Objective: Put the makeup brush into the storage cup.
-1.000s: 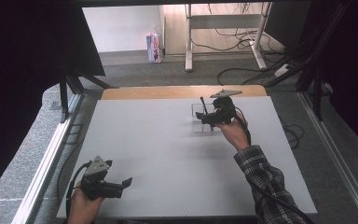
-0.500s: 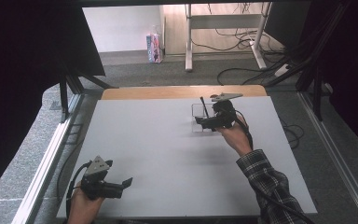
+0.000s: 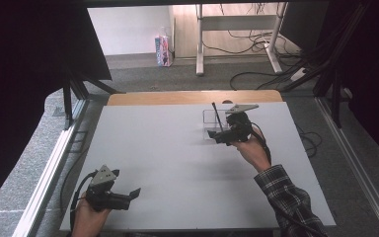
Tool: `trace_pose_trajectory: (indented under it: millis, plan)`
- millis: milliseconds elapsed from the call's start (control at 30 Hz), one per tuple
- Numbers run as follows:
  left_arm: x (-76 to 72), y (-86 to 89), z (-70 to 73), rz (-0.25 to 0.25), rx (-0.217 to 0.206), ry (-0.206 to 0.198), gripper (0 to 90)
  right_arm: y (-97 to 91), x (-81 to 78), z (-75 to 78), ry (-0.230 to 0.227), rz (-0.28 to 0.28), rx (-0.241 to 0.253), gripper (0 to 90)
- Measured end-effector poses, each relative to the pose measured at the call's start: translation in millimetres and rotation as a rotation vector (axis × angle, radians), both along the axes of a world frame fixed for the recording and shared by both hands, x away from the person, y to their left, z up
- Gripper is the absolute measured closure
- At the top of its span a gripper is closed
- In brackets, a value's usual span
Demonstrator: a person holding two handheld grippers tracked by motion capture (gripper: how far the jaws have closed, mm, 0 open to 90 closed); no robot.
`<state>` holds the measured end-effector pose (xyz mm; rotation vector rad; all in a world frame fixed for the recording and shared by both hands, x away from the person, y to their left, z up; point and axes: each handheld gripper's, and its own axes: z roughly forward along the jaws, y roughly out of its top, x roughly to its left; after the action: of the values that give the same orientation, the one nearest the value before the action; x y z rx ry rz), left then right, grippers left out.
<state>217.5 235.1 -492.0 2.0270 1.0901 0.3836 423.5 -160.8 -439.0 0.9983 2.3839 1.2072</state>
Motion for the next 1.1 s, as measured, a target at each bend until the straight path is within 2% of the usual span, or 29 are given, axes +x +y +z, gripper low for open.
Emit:
trace_pose_trajectory:
  millis: [167,500,1100]
  plan:
    - [-0.1,-0.1,0.1,-0.001,-0.004,0.001,0.0,-1.5,-5.7,1.5,-0.002,0.009,-0.017,3.6]
    - [-0.3,0.0,0.3,0.0,-0.006,0.006,0.0,-4.4,-19.3,5.6,-0.009,0.031,-0.02,2.3]
    - [-0.4,0.0,0.6,0.001,-0.01,0.018,0.0,-10.2,-42.2,-6.2,0.016,0.049,-0.039,2.1]
